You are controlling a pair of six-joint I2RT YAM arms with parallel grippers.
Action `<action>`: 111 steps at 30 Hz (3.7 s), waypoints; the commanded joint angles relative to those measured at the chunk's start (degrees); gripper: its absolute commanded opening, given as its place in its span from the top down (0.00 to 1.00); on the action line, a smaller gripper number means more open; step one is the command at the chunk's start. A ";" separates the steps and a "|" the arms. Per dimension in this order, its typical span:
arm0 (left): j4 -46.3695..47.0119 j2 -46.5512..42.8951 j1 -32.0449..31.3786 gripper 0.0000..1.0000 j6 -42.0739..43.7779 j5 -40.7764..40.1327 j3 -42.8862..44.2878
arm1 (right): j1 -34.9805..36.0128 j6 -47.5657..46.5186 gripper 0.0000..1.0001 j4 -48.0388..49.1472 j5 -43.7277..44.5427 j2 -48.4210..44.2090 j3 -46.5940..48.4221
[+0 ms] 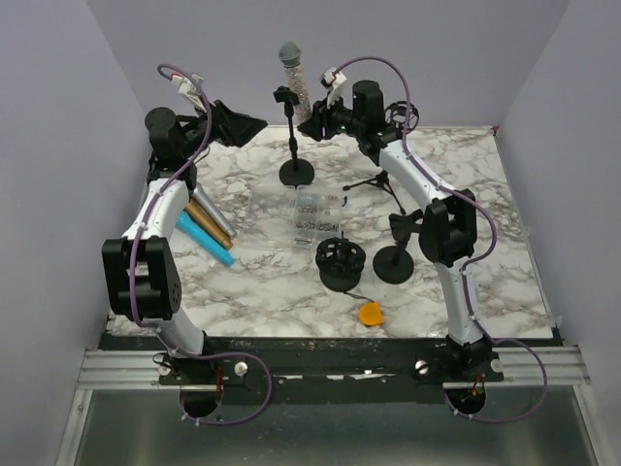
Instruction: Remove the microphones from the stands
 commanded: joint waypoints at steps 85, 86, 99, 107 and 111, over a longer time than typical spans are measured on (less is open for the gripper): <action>26.80 17.01 -3.03 0.08 18.13 -0.11 3.93 | 6.08 -12.51 0.99 25.79 16.33 -3.68 -16.44; 26.83 17.95 -3.07 0.09 18.13 -0.42 5.33 | 6.08 -12.41 0.99 25.62 16.56 -3.49 -16.21; 32.11 22.57 -5.29 0.33 20.11 -6.13 6.58 | 5.99 -11.44 0.99 24.67 16.78 -1.92 -14.07; 34.58 23.26 -6.06 0.34 18.63 -6.11 7.18 | 5.99 -11.05 0.99 24.34 16.84 -1.62 -13.20; 34.67 23.53 -6.37 0.34 18.21 -5.37 8.05 | 5.99 -10.90 0.99 24.26 16.68 -1.45 -12.92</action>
